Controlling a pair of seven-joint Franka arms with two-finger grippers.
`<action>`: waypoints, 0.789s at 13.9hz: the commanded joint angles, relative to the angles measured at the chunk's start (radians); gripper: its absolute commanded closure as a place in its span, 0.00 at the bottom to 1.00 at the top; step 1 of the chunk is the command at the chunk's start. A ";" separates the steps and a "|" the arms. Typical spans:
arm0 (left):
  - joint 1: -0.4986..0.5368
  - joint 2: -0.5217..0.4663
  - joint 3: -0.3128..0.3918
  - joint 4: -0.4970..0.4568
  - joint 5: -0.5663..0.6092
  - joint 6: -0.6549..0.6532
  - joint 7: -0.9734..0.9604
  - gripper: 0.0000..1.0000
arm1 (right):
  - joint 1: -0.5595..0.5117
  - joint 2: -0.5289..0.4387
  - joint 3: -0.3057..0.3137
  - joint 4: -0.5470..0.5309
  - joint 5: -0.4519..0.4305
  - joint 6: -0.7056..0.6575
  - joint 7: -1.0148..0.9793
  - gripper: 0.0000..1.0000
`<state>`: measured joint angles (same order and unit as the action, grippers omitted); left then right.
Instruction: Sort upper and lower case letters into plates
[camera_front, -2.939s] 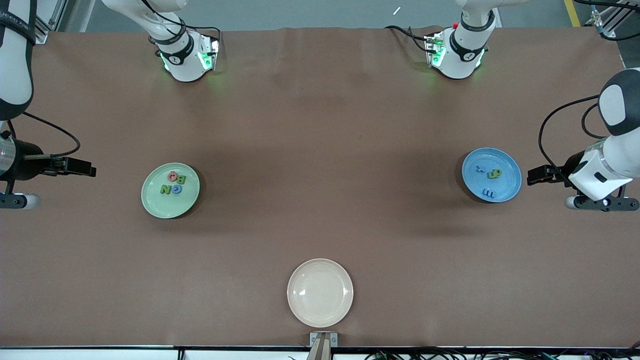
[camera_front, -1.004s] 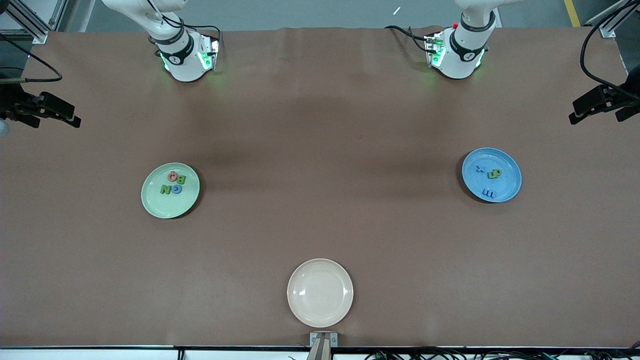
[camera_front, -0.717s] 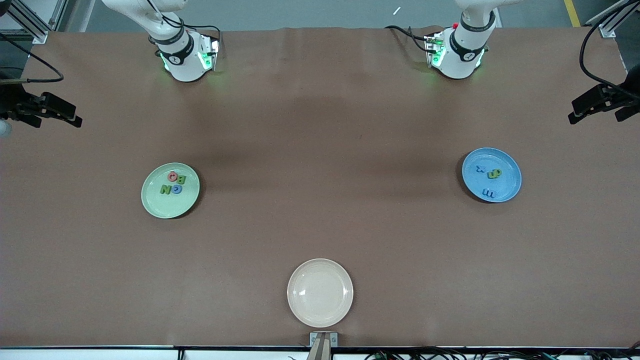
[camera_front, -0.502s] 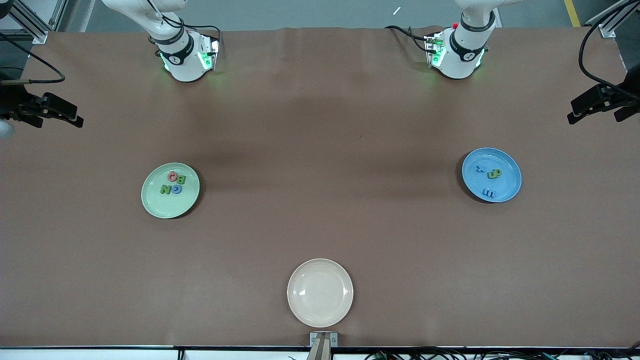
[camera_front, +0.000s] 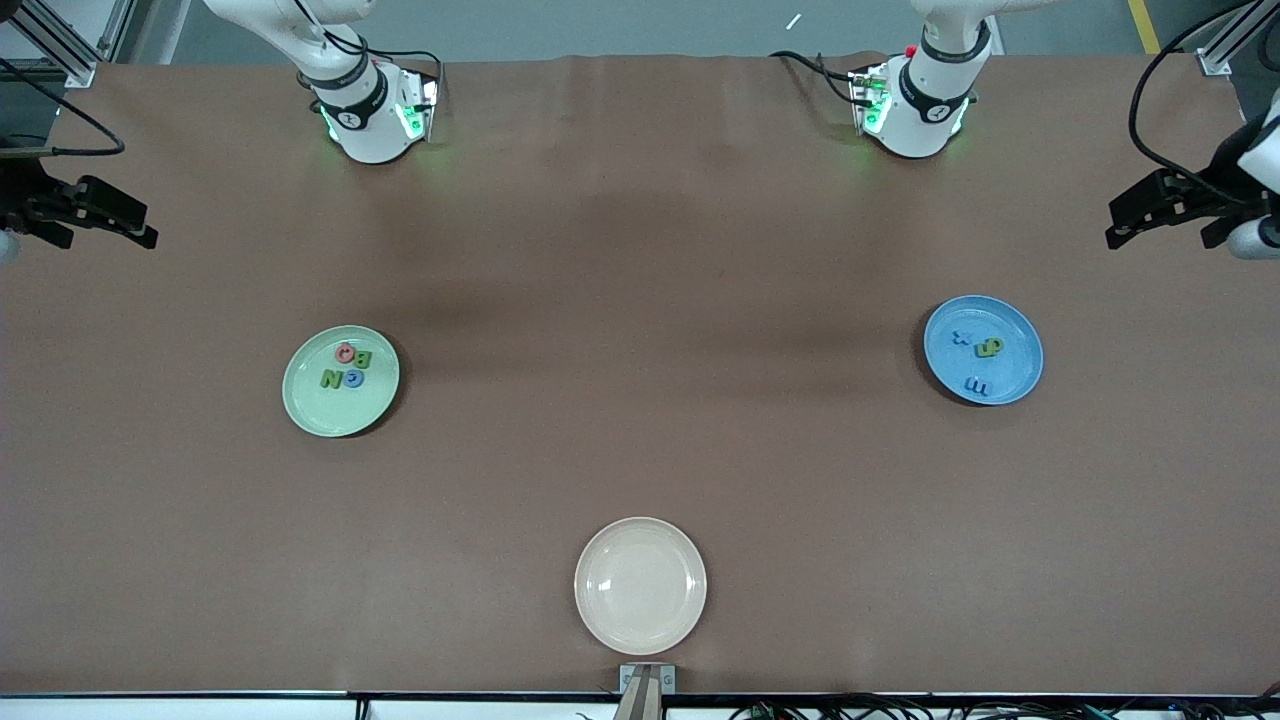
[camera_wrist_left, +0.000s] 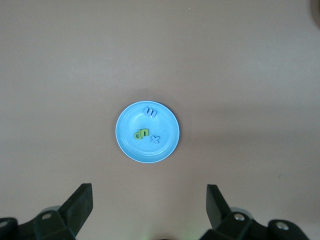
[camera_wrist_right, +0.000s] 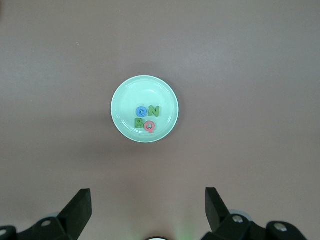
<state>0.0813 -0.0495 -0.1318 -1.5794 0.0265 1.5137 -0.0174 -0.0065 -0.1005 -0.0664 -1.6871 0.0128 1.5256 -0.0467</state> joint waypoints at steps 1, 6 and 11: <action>-0.157 0.007 0.148 0.025 0.024 -0.012 -0.010 0.00 | -0.012 -0.028 0.011 -0.034 -0.014 0.014 0.005 0.00; -0.183 0.008 0.196 0.039 0.013 -0.012 -0.006 0.00 | -0.017 -0.030 0.007 -0.034 -0.007 0.025 0.005 0.00; -0.166 0.008 0.195 0.039 0.012 -0.012 -0.004 0.00 | -0.015 -0.030 0.008 -0.034 0.001 0.025 0.007 0.00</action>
<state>-0.0886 -0.0495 0.0620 -1.5636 0.0329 1.5138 -0.0248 -0.0065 -0.1005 -0.0718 -1.6889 0.0134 1.5359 -0.0466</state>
